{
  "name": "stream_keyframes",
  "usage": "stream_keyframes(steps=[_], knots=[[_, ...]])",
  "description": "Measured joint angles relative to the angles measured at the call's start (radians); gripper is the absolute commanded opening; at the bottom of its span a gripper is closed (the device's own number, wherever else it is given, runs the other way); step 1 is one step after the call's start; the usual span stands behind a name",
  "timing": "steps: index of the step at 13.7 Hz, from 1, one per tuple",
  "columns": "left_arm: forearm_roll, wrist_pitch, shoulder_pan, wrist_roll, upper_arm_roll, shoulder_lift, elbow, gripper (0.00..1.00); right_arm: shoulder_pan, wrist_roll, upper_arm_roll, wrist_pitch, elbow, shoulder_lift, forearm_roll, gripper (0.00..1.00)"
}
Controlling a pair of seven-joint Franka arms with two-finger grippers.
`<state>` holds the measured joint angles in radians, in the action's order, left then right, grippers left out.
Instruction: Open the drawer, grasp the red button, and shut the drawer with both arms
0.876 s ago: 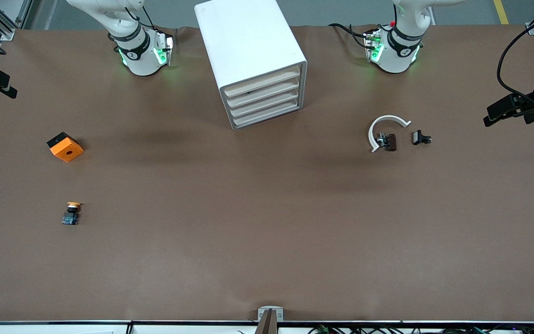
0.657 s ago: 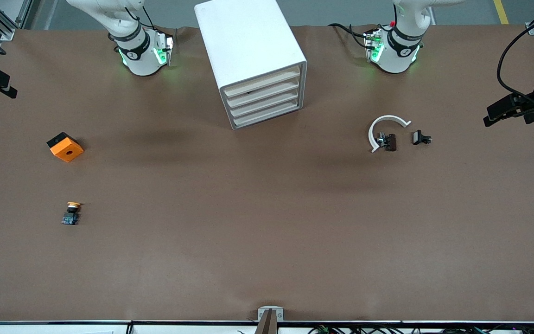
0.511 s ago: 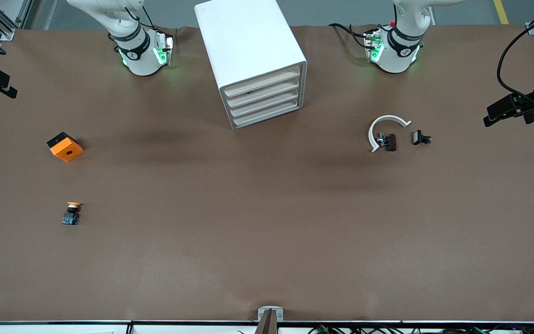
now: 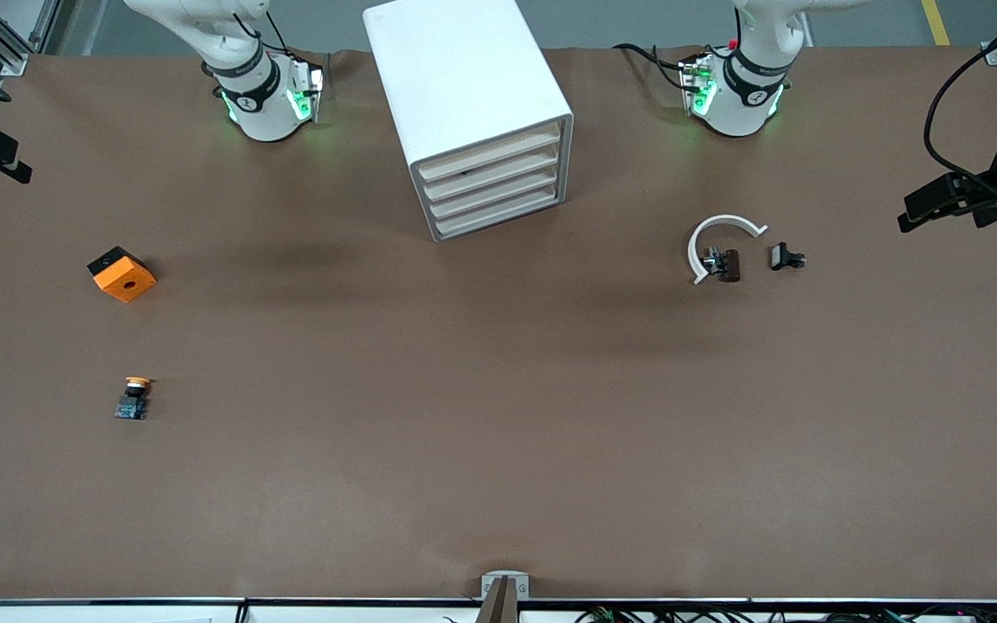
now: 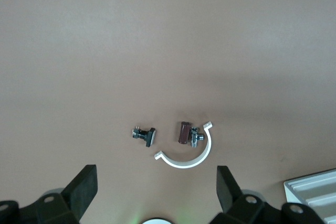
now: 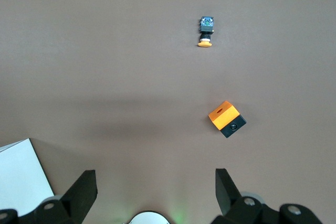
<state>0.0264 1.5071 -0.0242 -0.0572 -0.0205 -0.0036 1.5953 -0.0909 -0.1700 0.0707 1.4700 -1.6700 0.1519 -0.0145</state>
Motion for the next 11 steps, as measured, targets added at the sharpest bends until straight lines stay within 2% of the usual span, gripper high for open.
stream_keyframes(steps=[6, 11], knots=[[0.015, 0.027, 0.033, -0.035, -0.01, 0.103, 0.005, 1.0, 0.0, 0.0, 0.001, 0.001, 0.011, 0.001, 0.0, 1.0], [0.017, 0.166, 0.102, -0.25, -0.018, 0.232, 0.004, 1.0, -0.002, 0.0, 0.005, 0.003, 0.015, -0.012, 0.001, 1.0]])
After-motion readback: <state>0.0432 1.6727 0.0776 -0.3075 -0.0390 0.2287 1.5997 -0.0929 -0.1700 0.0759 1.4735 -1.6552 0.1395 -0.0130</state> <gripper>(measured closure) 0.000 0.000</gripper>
